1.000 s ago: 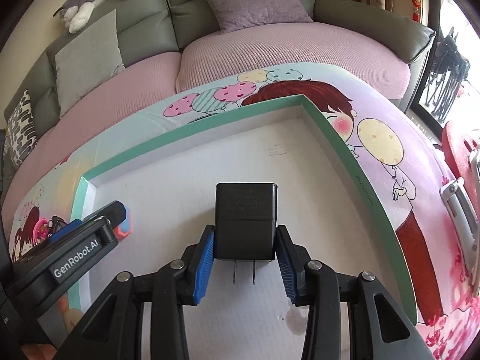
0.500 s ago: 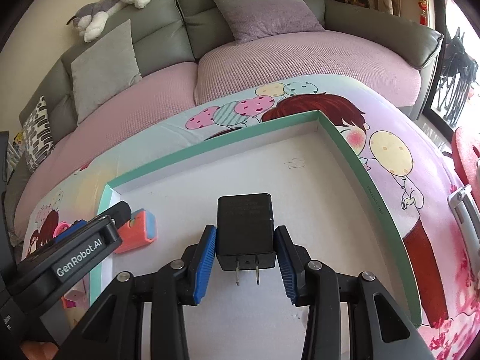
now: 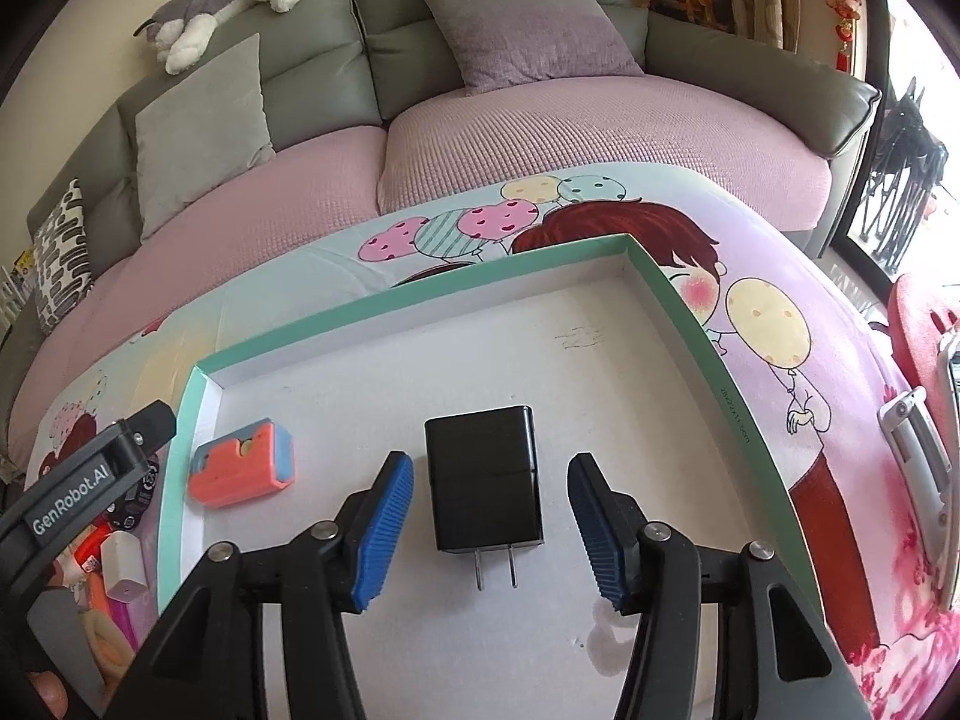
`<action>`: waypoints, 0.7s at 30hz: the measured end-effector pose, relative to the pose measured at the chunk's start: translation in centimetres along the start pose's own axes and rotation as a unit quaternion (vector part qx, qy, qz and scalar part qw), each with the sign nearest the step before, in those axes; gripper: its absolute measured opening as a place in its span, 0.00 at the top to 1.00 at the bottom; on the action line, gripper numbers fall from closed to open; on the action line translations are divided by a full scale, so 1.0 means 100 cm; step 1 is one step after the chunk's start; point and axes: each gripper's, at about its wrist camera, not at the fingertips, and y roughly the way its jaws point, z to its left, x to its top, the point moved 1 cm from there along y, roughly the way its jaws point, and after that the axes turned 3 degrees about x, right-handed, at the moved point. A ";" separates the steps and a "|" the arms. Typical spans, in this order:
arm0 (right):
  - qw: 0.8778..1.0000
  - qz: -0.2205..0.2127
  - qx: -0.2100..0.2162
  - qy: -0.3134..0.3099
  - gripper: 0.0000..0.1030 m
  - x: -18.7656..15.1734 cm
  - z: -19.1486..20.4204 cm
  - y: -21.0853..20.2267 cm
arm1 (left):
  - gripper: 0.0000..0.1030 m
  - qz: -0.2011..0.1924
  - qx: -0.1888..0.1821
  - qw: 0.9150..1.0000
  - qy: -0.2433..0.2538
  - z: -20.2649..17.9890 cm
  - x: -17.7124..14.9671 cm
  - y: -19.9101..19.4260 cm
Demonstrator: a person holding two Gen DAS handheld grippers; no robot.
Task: Organize rigid objects
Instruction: 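Release the foam block with the left gripper while the right gripper releases the charger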
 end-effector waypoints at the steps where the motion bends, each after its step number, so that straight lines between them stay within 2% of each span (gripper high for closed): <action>1: 1.000 0.000 0.000 0.000 0.42 0.000 0.000 0.000 | 0.07 0.001 0.000 1.000 -0.001 0.001 -0.001 0.000; 4: 1.000 -0.001 0.004 0.000 0.37 0.000 0.000 0.000 | 0.07 0.004 0.001 1.000 -0.004 0.004 -0.003 0.001; 6: 1.000 -0.004 -0.002 -0.004 0.26 0.000 0.001 0.000 | 0.07 0.004 0.001 1.000 -0.006 0.005 -0.004 0.001; 13: 1.000 -0.003 -0.021 0.003 0.17 0.000 -0.004 0.003 | 0.07 0.005 0.015 1.000 -0.006 0.012 -0.006 0.000; 17: 1.000 -0.009 -0.021 0.006 0.00 0.000 -0.004 0.002 | 0.07 0.008 0.018 1.000 -0.010 0.018 -0.009 0.001; 21: 1.000 -0.025 -0.014 0.000 0.00 0.001 0.004 -0.002 | 0.07 0.008 0.020 1.000 -0.016 0.024 -0.011 0.001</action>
